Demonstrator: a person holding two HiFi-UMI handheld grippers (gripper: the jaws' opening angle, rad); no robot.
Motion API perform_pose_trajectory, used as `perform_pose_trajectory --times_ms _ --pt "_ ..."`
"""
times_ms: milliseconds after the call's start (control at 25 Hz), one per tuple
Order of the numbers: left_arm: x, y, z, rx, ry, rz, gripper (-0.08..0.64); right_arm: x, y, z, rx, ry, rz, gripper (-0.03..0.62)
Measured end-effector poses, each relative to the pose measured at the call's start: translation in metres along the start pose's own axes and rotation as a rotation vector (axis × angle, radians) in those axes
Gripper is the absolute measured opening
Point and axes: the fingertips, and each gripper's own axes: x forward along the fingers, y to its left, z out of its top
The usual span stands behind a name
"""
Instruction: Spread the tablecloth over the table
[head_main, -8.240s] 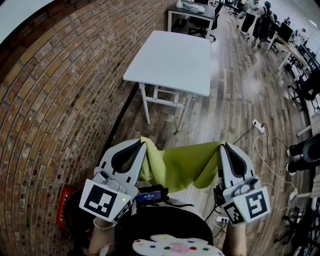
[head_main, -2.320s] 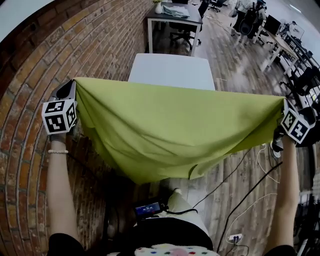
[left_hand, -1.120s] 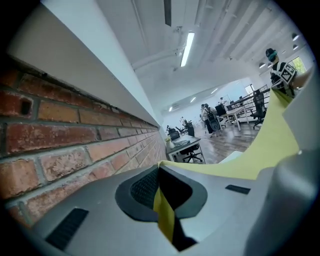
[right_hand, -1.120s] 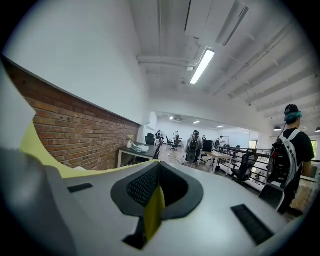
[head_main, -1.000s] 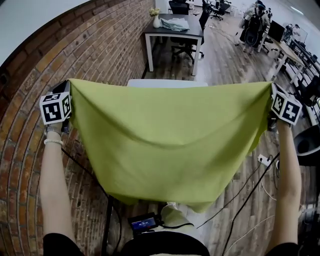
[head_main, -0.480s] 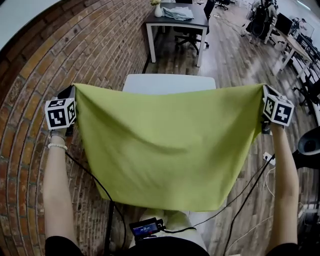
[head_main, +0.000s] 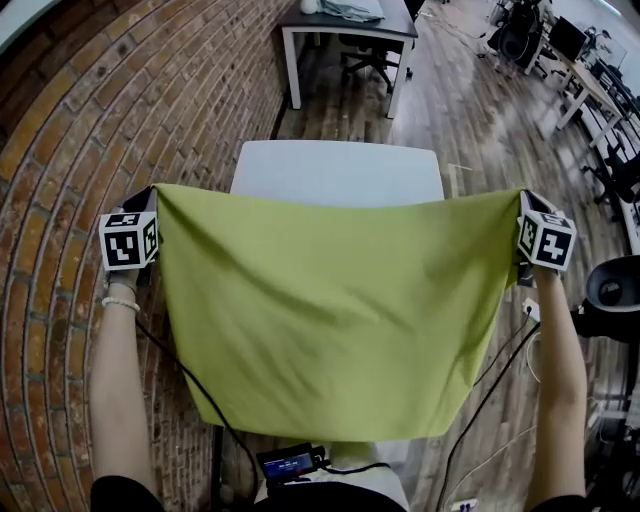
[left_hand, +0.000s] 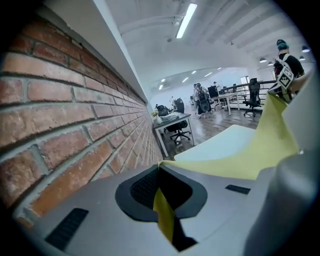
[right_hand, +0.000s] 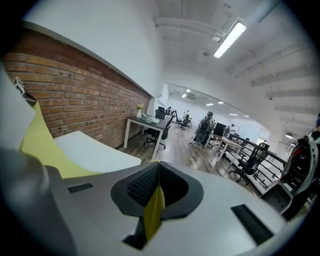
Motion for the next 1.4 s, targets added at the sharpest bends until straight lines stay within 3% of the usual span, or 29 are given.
perform_pose_trajectory --times_ms 400,720,1040,1200,1400 --pt "0.075 -0.022 -0.047 -0.030 0.089 -0.049 0.015 0.045 0.021 -0.079 -0.080 0.141 -0.005 0.034" --pt "0.108 -0.044 -0.092 -0.068 0.137 -0.053 0.017 0.064 0.034 -0.130 -0.104 0.183 -0.037 0.034" --pt "0.122 -0.065 -0.112 -0.025 0.177 -0.086 0.020 0.076 0.054 -0.152 -0.049 0.220 0.041 0.044" --pt "0.124 -0.068 -0.125 -0.047 0.215 -0.117 0.161 0.081 0.068 -0.156 0.016 0.214 0.092 0.176" --pt "0.109 -0.069 -0.144 -0.094 0.268 -0.156 0.201 0.068 0.078 -0.161 0.079 0.199 0.131 0.184"
